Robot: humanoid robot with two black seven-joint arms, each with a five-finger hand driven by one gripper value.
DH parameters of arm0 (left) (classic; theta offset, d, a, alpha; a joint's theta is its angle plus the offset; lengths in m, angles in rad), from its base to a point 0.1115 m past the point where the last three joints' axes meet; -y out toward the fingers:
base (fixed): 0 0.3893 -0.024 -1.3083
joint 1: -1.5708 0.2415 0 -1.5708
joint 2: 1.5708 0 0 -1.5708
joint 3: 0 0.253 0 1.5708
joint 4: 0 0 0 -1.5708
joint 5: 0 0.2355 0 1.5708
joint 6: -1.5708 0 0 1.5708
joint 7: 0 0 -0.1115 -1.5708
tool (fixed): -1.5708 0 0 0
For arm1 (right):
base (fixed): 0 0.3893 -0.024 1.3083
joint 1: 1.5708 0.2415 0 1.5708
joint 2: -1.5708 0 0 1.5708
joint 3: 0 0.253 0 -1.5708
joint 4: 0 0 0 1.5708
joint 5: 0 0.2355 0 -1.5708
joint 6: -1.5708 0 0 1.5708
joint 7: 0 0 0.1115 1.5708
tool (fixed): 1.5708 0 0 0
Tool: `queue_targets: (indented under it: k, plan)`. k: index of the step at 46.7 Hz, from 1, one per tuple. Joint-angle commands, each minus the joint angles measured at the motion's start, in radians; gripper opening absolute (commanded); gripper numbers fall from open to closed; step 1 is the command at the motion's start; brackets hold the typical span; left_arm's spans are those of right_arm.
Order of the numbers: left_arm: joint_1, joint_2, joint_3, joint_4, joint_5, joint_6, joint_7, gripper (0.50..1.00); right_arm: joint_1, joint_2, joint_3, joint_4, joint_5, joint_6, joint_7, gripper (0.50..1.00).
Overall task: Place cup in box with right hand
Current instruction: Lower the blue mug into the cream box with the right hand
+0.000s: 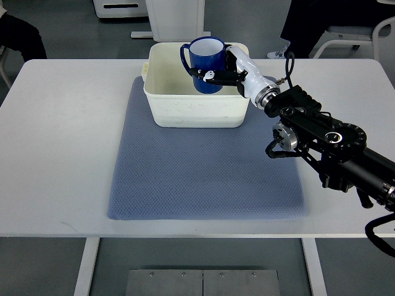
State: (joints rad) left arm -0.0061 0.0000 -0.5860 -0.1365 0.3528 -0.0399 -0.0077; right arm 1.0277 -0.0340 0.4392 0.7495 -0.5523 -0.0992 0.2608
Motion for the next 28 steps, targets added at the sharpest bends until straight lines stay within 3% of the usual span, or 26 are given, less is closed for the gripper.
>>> queue_targets:
  k: [1,18,20,24,28]
  plan:
    - [0.000,0.000,0.000,0.000,0.000,0.000,0.000,1.000,0.000,0.003,-0.004,-0.009,0.000,-0.002,0.002,0.500]
    - [0.000,0.000,0.000,0.000,0.000,0.000,0.000,1.000,0.000,0.012,-0.002,-0.022,0.002,-0.002,0.002,0.500]
    - [0.000,0.000,0.000,0.000,0.000,0.000,0.000,1.000,0.000,0.012,-0.002,-0.022,0.003,-0.002,0.002,0.587]
    - [0.000,0.000,0.000,0.000,0.000,0.000,0.000,1.000,0.000,0.012,0.000,-0.022,0.003,-0.002,0.002,0.821]
    - [0.000,0.000,0.000,0.000,0.000,0.000,0.000,1.000,0.000,0.014,0.001,-0.022,0.005,-0.001,0.002,0.928]
